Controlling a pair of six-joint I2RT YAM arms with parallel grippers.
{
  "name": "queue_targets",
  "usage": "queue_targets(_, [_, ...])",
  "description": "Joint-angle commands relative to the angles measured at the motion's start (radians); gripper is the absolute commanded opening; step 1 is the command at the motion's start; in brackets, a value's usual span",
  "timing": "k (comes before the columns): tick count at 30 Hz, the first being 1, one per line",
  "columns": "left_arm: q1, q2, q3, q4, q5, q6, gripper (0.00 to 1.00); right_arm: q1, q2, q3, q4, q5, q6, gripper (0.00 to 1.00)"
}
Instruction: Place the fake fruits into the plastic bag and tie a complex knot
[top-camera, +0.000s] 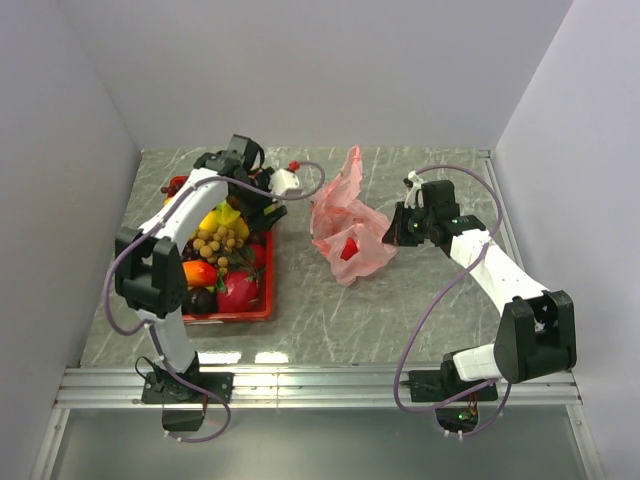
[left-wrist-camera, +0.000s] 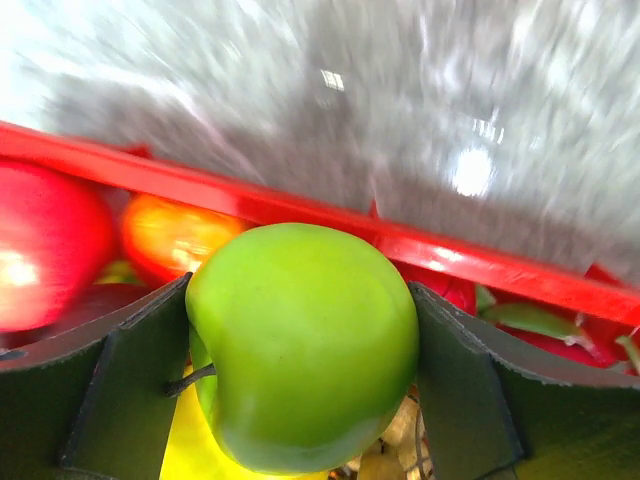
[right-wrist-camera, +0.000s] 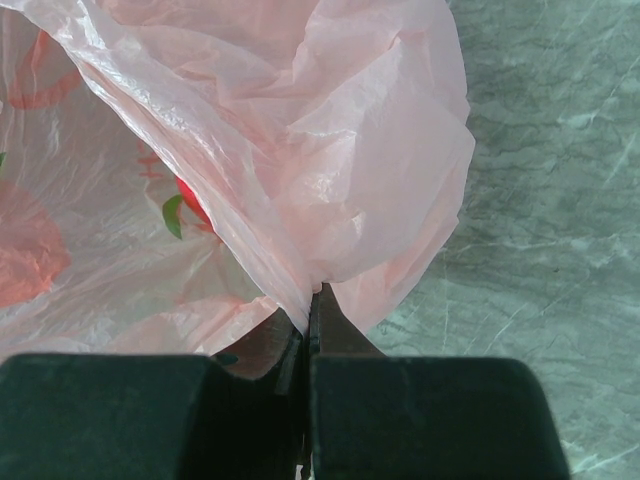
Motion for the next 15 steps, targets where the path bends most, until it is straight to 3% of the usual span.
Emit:
queue_targets(1, [0.002,-0.129,0.088,0.059,0.175,-0.127,0.48,-0.006,-0.013,0.012,0.009,-0.006,-0.013,0.00])
queue_targets(4, [-0.030,-0.153,0.117,0.156,0.272,-0.309,0.48,-0.006,-0.010,0.000,0.013,-0.005,-0.004,0.00])
queue_targets(10, [-0.199,-0.053,0.163,0.395,0.311,-0.647,0.49,-0.008,-0.004,0.006,0.029,-0.015,0.010,0.00])
queue_targets(15, [-0.295,0.068,0.212,0.466,0.301,-0.767,0.56,-0.017,0.005,0.027,0.030,-0.012,0.010,0.00])
